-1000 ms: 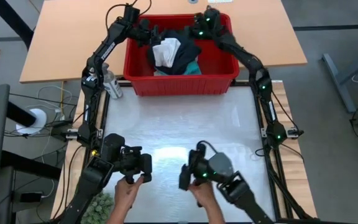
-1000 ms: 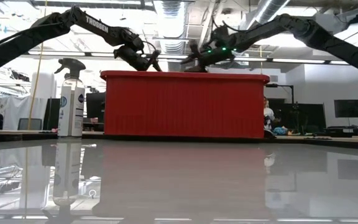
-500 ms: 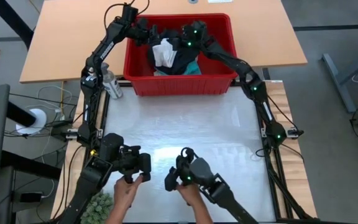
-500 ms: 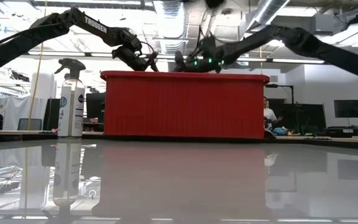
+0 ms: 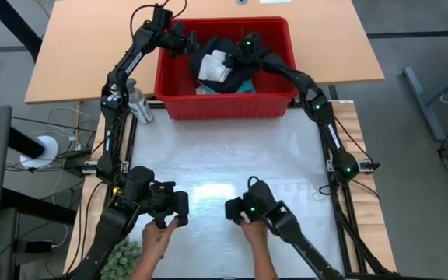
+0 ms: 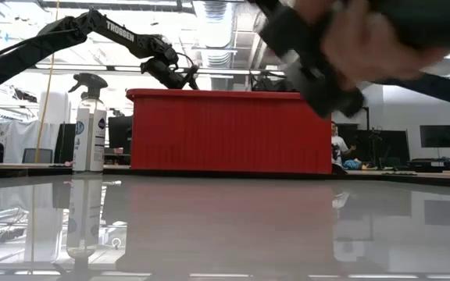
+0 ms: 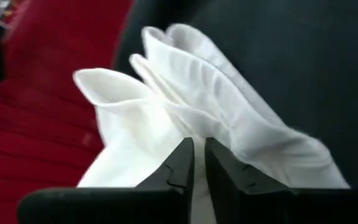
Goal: Fold Laundry from Bin
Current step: Put the stacked clothes into the red bin
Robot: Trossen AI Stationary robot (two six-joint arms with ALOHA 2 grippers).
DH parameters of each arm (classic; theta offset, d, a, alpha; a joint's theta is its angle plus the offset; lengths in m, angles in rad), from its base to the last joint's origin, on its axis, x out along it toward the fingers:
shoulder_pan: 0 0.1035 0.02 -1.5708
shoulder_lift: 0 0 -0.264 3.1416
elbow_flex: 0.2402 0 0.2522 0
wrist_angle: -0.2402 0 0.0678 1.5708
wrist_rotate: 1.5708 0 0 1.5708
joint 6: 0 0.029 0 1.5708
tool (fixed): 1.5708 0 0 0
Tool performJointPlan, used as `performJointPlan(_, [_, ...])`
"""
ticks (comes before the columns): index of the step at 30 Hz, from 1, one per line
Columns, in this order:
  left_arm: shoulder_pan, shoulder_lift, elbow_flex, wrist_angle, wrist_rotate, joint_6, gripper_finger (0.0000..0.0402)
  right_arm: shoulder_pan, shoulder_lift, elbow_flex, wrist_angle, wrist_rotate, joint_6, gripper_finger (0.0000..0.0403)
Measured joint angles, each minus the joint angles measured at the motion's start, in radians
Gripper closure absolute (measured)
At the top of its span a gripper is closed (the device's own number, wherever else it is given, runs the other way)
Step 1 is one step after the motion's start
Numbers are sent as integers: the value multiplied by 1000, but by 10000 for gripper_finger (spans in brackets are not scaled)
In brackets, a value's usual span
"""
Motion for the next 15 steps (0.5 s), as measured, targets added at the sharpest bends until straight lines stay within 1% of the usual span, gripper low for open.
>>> performJointPlan(3, [0,0,0,0,-7,15,173,-17,0,1,-91,22,-40,343])
performJointPlan(5, [0,0,0,0,-21,27,173,-17,0,1,-108,33,-94,348])
performJointPlan(9, [0,0,0,0,-27,27,173,-7,1,-1,-78,33,-107,354])
performJointPlan(12, [0,0,0,0,6,30,173,-5,2,-2,-40,-23,-109,355])
performJointPlan(15, [0,0,0,0,40,35,173,-5,-16,1,-27,-31,-89,351])
